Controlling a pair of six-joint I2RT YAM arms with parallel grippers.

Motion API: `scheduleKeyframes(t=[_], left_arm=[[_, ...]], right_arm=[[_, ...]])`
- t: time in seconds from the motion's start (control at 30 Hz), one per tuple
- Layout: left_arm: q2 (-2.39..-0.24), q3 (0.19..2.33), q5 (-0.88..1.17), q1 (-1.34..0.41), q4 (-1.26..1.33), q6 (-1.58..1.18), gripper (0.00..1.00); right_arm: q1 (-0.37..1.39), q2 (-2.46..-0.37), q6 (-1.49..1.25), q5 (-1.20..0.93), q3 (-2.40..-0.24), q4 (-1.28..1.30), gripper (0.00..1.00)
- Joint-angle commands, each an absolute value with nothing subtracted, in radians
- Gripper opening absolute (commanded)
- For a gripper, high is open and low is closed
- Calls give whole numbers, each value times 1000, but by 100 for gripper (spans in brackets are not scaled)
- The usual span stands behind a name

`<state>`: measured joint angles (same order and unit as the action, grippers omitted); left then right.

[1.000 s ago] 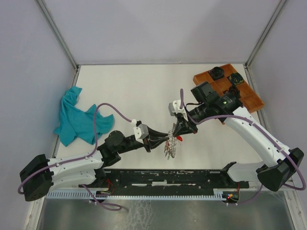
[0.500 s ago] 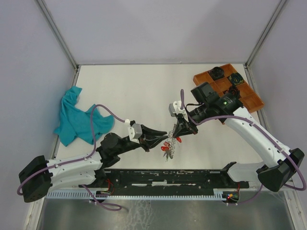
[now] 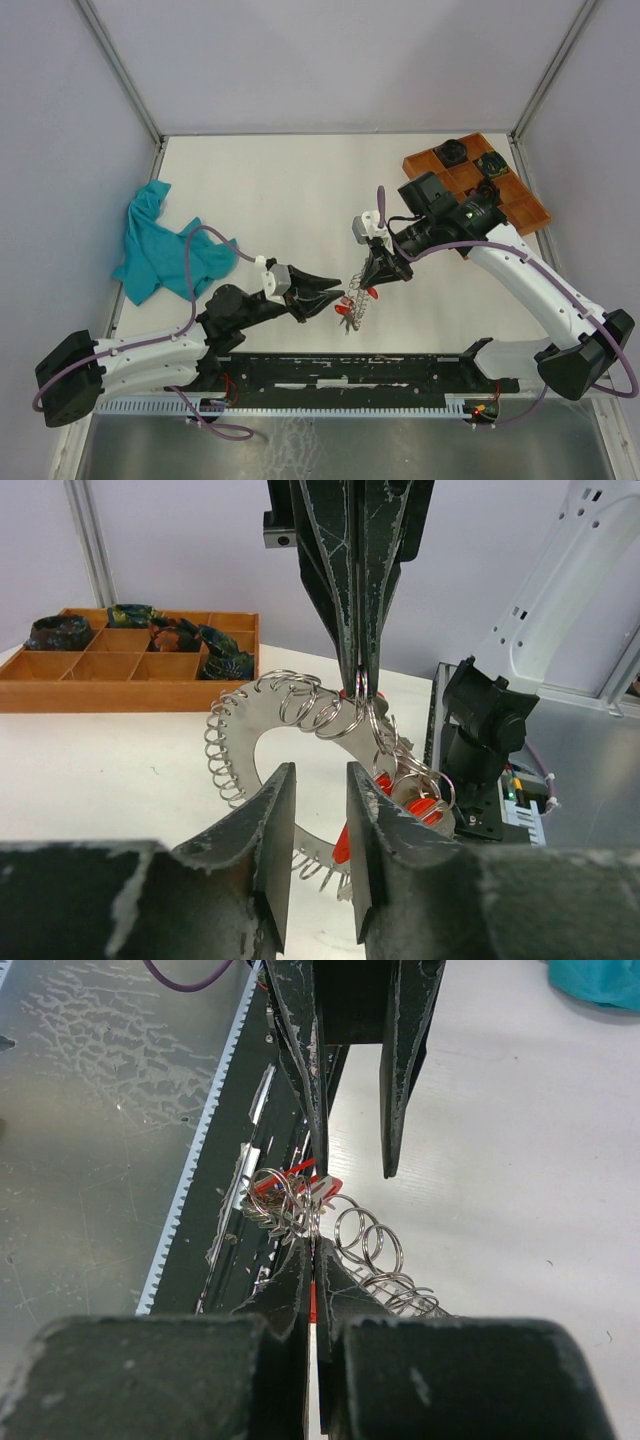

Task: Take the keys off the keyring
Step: Remove the key from the keyring.

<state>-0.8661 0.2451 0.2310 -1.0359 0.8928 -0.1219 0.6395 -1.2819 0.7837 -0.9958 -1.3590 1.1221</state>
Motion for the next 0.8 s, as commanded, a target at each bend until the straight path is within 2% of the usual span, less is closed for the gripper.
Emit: scheduleKeyframes(t=[0.0, 0.23, 0.53, 0.77], left_arm=[[-865, 258, 169, -1069, 963, -9, 41], [-911, 266, 91, -1180, 1018, 215, 44], [-948, 306, 34, -1210, 1013, 281, 37], [-927, 302, 3, -1222, 1019, 312, 36]], right_arm=[[642, -1259, 814, -1069, -1371, 1126, 1], [641, -1263, 832, -1078, -1373, 1139, 1], [643, -1267, 855, -1090, -1374, 1160, 1], [642, -1272, 877, -1098, -1380, 1184, 1]])
